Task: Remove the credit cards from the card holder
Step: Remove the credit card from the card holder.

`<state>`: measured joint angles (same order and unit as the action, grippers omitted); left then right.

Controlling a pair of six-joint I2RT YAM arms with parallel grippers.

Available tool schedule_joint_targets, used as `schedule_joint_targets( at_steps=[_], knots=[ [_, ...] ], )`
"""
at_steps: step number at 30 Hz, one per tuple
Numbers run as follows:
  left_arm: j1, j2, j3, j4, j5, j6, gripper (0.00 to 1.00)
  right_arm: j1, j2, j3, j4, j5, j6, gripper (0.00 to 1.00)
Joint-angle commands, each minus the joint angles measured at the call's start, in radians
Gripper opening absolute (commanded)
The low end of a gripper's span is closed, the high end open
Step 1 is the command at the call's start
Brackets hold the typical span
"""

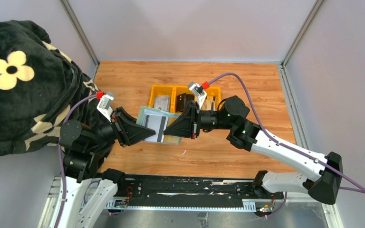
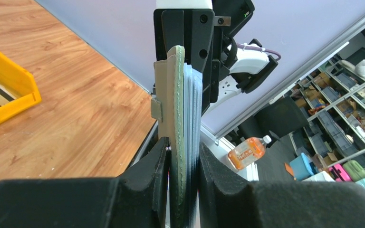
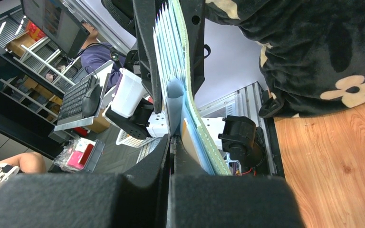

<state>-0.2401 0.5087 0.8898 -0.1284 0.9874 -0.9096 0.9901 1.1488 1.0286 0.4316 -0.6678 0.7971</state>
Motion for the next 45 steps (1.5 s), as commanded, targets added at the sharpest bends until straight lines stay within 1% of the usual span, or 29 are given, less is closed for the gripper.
schedule_joint_targets(
  at_steps=[1, 3, 8, 9, 11, 14, 16, 19, 21, 22, 24, 25, 27, 29, 30, 31, 32, 34, 35, 38, 45],
  knots=[
    [-0.004, -0.005, 0.043, 0.052, 0.004, -0.008, 0.15, 0.001, -0.03, -0.024, -0.027, -0.013, -0.023, 0.0],
    [-0.004, -0.005, 0.049, 0.048, 0.003, -0.007, 0.14, 0.001, -0.034, -0.025, -0.05, -0.014, -0.03, 0.0],
    [-0.004, -0.007, 0.053, 0.035, -0.009, 0.002, 0.16, 0.001, -0.051, -0.028, -0.037, -0.001, -0.02, 0.0],
    [-0.004, -0.009, 0.052, 0.029, -0.015, 0.008, 0.16, 0.001, -0.045, -0.025, -0.025, -0.001, -0.01, 0.03],
    [-0.004, -0.008, 0.051, 0.014, -0.026, 0.025, 0.16, 0.001, -0.031, -0.022, 0.019, -0.009, 0.022, 0.16],
    [-0.004, -0.008, 0.049, -0.006, -0.044, 0.047, 0.15, 0.002, -0.007, -0.024, 0.09, -0.023, 0.074, 0.29],
    [-0.004, -0.009, 0.05, -0.016, -0.05, 0.06, 0.15, 0.006, 0.011, -0.019, 0.123, -0.025, 0.092, 0.33],
    [-0.004, -0.007, 0.051, -0.025, -0.048, 0.067, 0.16, 0.011, 0.033, 0.007, 0.12, -0.02, 0.092, 0.39],
    [-0.004, -0.008, 0.052, -0.022, -0.045, 0.066, 0.17, 0.012, 0.047, 0.023, 0.11, -0.018, 0.087, 0.41],
    [-0.004, -0.009, 0.053, -0.022, -0.041, 0.067, 0.18, 0.012, 0.052, 0.028, 0.105, -0.015, 0.084, 0.4],
    [-0.004, -0.013, 0.054, -0.021, -0.034, 0.067, 0.2, 0.012, 0.064, 0.033, 0.106, -0.009, 0.085, 0.37],
    [-0.004, -0.015, 0.052, -0.021, -0.032, 0.065, 0.21, 0.012, 0.071, 0.035, 0.117, -0.011, 0.089, 0.33],
    [-0.004, -0.02, 0.044, -0.009, -0.028, 0.05, 0.25, 0.012, 0.089, 0.037, 0.165, -0.024, 0.119, 0.19],
    [-0.004, -0.022, 0.025, 0.02, -0.019, 0.012, 0.36, 0.014, 0.113, 0.051, 0.207, -0.053, 0.143, 0.07],
    [-0.004, -0.022, 0.02, 0.027, -0.016, 0.004, 0.4, 0.016, 0.12, 0.065, 0.207, -0.062, 0.145, 0.04],
    [-0.004, -0.019, 0.019, 0.034, -0.013, -0.007, 0.47, 0.02, 0.128, 0.077, 0.197, -0.074, 0.141, 0.01],
    [-0.004, -0.016, 0.018, 0.042, -0.006, -0.018, 0.55, 0.024, 0.133, 0.087, 0.182, -0.081, 0.133, 0.0],
    [-0.004, -0.008, 0.018, 0.062, 0.019, -0.04, 0.6, 0.03, 0.135, 0.095, 0.156, -0.086, 0.118, 0.0],
    [-0.004, -0.006, 0.018, 0.069, 0.027, -0.051, 0.6, 0.031, 0.134, 0.093, 0.153, -0.086, 0.113, 0.0],
    [-0.004, -0.01, 0.015, 0.074, 0.043, -0.054, 0.54, 0.031, 0.119, 0.085, 0.136, -0.077, 0.098, 0.0],
    [-0.004, -0.011, 0.014, 0.088, 0.02, -0.076, 0.37, 0.031, 0.094, 0.048, 0.125, -0.077, 0.088, 0.0]
  ],
)
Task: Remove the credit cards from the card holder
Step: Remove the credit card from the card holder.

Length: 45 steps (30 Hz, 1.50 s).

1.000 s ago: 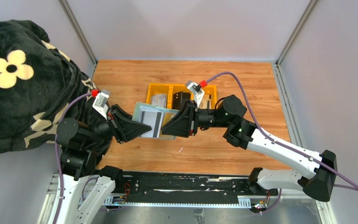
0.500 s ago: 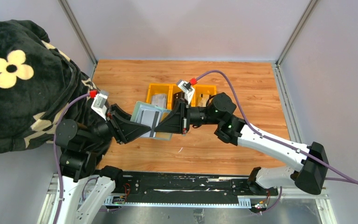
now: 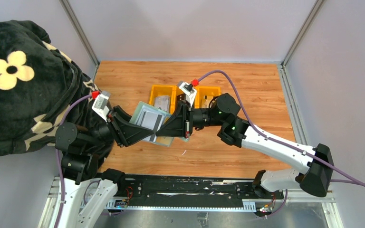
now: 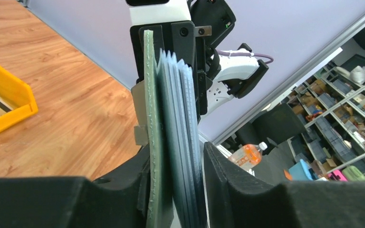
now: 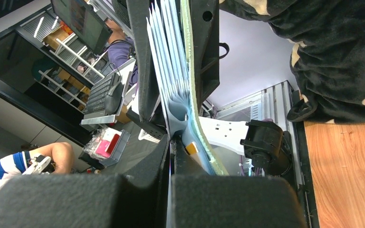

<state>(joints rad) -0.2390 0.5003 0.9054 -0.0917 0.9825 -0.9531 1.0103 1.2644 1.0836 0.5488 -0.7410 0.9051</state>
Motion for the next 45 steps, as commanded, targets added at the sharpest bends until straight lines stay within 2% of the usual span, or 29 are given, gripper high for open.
schedule_joint_targets(
  at_steps=[1, 6, 16, 17, 19, 21, 24, 28, 31, 33, 41, 45],
  knots=[
    [-0.005, -0.001, 0.003, 0.051, 0.021, -0.031, 0.34, 0.011, -0.025, -0.016, 0.008, -0.004, -0.018, 0.0],
    [-0.005, 0.003, 0.028, 0.042, 0.018, -0.024, 0.26, 0.01, -0.073, -0.069, 0.002, 0.008, -0.033, 0.0],
    [-0.005, 0.005, 0.038, 0.028, 0.009, -0.01, 0.24, 0.01, -0.109, -0.069, -0.059, 0.009, -0.062, 0.0],
    [-0.005, 0.004, 0.037, 0.024, 0.003, -0.006, 0.24, 0.009, -0.109, -0.066, -0.052, 0.011, -0.055, 0.02],
    [-0.005, 0.003, 0.034, 0.006, -0.01, 0.013, 0.24, 0.01, -0.097, -0.064, 0.0, 0.011, -0.015, 0.25],
    [-0.005, 0.003, 0.032, 0.004, -0.011, 0.016, 0.24, 0.01, -0.084, -0.061, 0.041, 0.019, 0.014, 0.34],
    [-0.005, 0.003, 0.035, 0.004, -0.015, 0.015, 0.24, 0.01, -0.056, -0.041, 0.044, 0.032, 0.027, 0.44],
    [-0.005, 0.001, 0.039, 0.001, -0.012, 0.016, 0.24, 0.01, -0.03, -0.029, 0.048, 0.049, 0.036, 0.47],
    [-0.005, -0.005, 0.037, 0.003, -0.008, 0.019, 0.24, 0.01, -0.017, -0.025, 0.061, 0.07, 0.048, 0.44],
    [-0.005, -0.008, 0.03, 0.003, -0.008, 0.023, 0.24, 0.009, -0.002, -0.018, 0.101, 0.071, 0.068, 0.38],
    [-0.005, -0.012, 0.029, 0.008, -0.002, 0.019, 0.24, 0.007, 0.013, -0.022, 0.185, 0.074, 0.119, 0.02],
    [-0.005, -0.014, 0.03, 0.005, -0.004, 0.025, 0.24, 0.0, -0.001, -0.055, 0.239, 0.071, 0.148, 0.0]
  ],
)
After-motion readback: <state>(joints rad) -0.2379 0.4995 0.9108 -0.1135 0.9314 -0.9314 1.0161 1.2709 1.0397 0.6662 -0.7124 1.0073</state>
